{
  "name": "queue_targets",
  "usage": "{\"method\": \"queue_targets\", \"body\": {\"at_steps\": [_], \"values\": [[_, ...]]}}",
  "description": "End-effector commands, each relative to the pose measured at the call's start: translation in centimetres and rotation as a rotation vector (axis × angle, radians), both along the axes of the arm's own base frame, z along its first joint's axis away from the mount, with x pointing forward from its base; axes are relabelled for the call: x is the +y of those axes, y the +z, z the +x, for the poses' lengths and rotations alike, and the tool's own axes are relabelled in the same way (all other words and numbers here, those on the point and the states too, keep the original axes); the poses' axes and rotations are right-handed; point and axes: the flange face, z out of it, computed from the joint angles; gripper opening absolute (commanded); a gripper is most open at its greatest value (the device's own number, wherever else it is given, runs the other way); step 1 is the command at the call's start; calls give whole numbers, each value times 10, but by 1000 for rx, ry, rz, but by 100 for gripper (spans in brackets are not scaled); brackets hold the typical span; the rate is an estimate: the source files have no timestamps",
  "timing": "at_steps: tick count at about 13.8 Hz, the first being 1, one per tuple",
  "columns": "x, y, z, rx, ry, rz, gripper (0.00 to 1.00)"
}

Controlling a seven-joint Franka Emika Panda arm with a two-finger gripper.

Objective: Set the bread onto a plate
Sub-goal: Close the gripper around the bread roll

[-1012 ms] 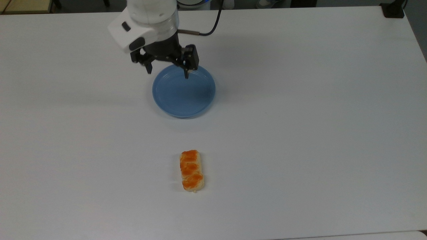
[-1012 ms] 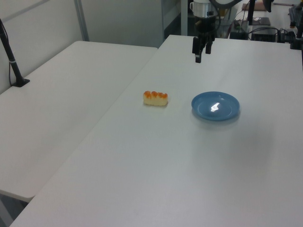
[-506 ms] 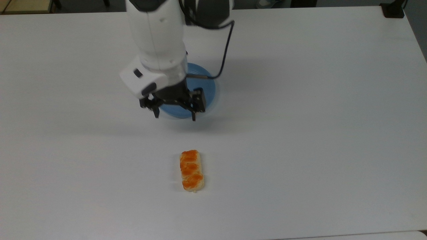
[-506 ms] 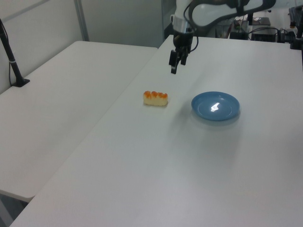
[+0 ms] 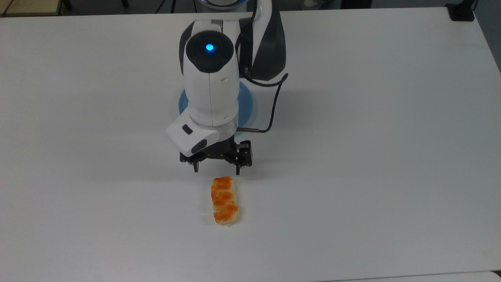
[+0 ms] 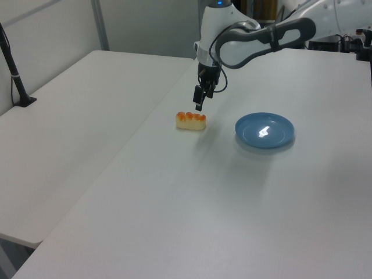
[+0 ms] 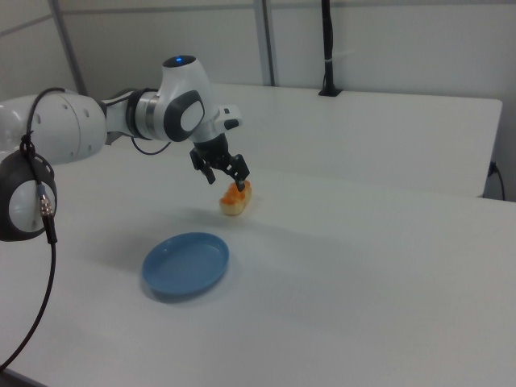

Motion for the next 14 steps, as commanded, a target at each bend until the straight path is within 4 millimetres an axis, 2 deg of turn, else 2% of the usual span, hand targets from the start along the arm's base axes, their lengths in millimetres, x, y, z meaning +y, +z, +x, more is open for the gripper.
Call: {"method": "queue_targets", "body": {"at_steps": [1,3,6,11,14], "values": [[-7,-25,12,-29,-1,-35,100],[-10,-40,21,-36,-20,-50,100],[-1,-70,27,-26,-23,-75,100],[21,-80,30,-66,-51,-84,100],[23,-80,29,-67,-82,-78,100]]}}
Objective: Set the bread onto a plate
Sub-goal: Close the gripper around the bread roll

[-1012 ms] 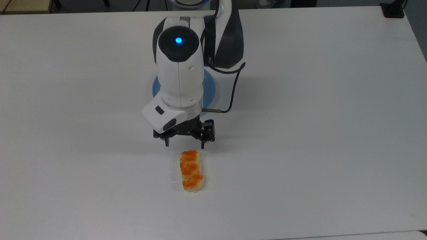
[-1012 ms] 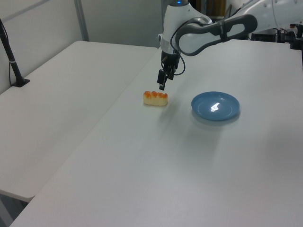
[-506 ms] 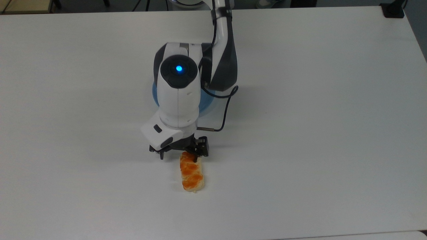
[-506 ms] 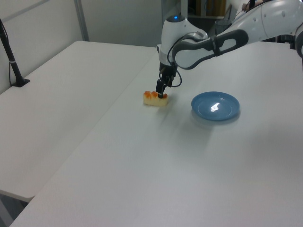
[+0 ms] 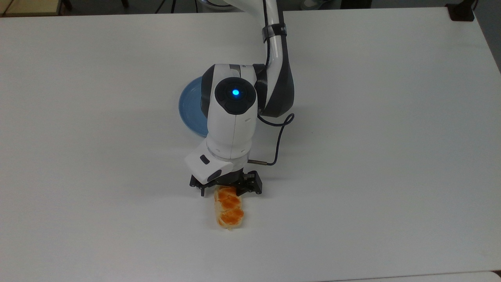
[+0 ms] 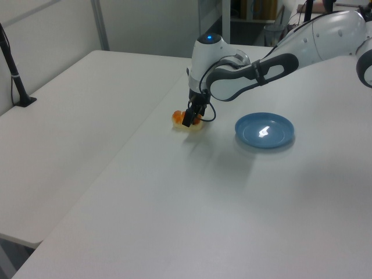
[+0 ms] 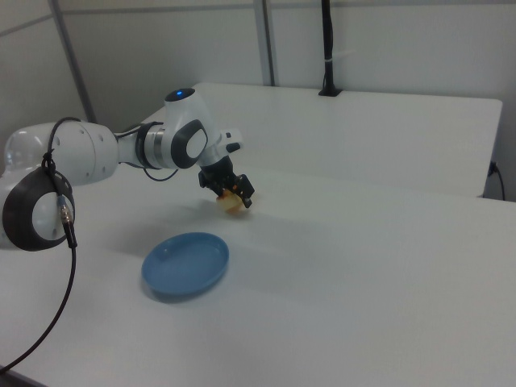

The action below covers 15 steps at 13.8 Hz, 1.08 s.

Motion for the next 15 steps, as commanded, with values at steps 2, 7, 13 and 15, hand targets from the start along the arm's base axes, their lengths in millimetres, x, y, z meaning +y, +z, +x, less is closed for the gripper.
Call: {"method": "queue_targets", "body": {"at_steps": [2,7,13,15], "values": [[0,4,2,-18,-43,-5,100],[-15,36,0,-24,-41,-10,100],[-10,54,-3,-27,-51,48,100],[-6,52,-2,-35,-50,53,100]]}}
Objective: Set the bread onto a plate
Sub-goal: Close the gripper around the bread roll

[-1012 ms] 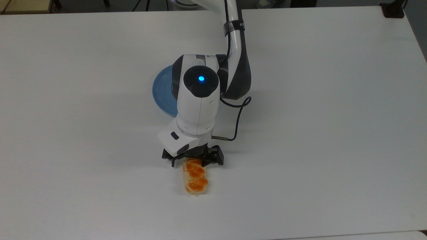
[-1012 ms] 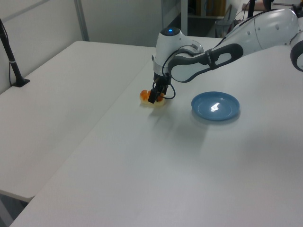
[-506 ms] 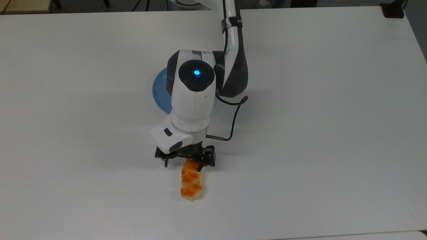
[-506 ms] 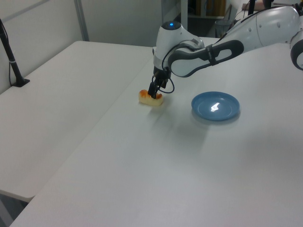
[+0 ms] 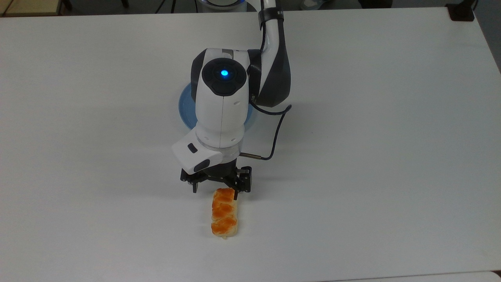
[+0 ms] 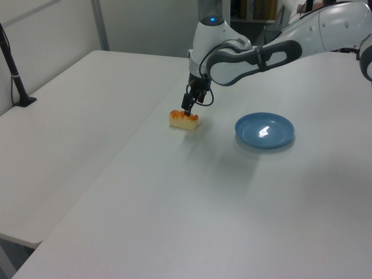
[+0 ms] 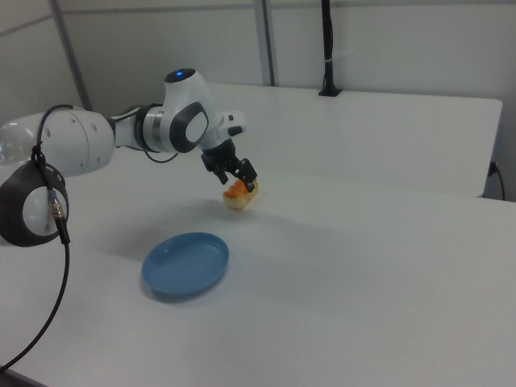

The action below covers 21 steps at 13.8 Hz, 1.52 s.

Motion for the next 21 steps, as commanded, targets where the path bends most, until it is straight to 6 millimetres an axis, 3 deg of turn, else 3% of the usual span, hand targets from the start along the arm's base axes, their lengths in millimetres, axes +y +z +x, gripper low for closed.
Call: {"method": "queue_targets", "body": {"at_steps": [1,7,12,14,16,21], "values": [[15,3,-4,11,16,23,100],[23,-21,4,-52,12,12,100],[30,-26,4,-54,22,9,99],[31,-28,4,-49,23,8,87],[30,-30,4,-48,22,5,61],[25,-28,3,-40,31,-16,55]]}}
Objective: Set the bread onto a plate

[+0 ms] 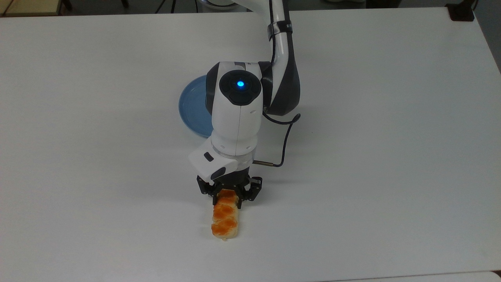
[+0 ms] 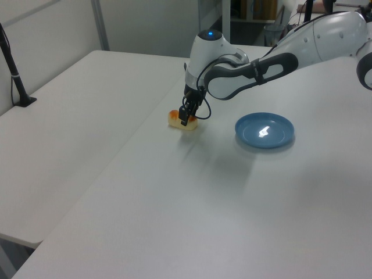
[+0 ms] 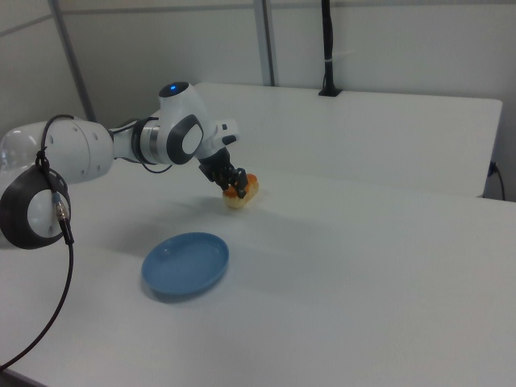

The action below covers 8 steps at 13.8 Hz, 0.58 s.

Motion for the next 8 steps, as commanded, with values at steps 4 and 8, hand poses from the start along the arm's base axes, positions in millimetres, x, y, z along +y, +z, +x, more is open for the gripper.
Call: {"method": "queue_targets", "body": {"at_steps": [4,8], "values": [[0,54,-25,128,60,8,55],[-6,117,-73,226,149,56,58]]}}
